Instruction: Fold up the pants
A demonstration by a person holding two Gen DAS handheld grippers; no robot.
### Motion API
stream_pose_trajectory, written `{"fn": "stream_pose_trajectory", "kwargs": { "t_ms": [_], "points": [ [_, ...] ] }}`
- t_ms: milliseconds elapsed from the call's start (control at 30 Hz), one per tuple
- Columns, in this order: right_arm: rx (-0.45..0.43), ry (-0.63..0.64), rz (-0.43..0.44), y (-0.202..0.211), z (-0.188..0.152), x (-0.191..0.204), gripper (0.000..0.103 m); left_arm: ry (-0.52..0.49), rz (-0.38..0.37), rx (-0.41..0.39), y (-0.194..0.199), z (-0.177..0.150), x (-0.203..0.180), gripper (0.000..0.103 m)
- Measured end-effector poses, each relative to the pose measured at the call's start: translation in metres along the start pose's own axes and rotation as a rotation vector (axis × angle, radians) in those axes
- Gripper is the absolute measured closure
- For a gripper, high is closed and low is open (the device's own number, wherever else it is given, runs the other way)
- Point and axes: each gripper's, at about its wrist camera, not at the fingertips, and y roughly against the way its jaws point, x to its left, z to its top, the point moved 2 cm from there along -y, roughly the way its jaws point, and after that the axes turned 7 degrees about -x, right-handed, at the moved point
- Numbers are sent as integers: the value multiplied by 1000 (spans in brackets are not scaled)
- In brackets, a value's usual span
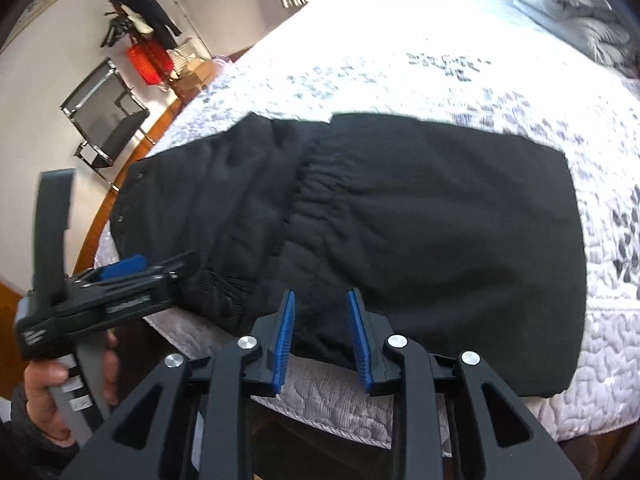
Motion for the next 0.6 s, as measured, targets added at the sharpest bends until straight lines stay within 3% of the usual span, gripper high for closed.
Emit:
{"fn": "stream_pose_trajectory", "kwargs": {
  "t_ms": [233,433,600],
  "points": [
    [44,14,-52,-32,-13,1,74,-25,7,12,-1,-4,-5,6],
    [36,-28,-24,-24,-10,-8,75,-19,11,15,-3,-3,-9,6],
    [42,-12,-56,-24,-9,-12,75,-32,16,22,-7,-4,-12,6]
  ]
}}
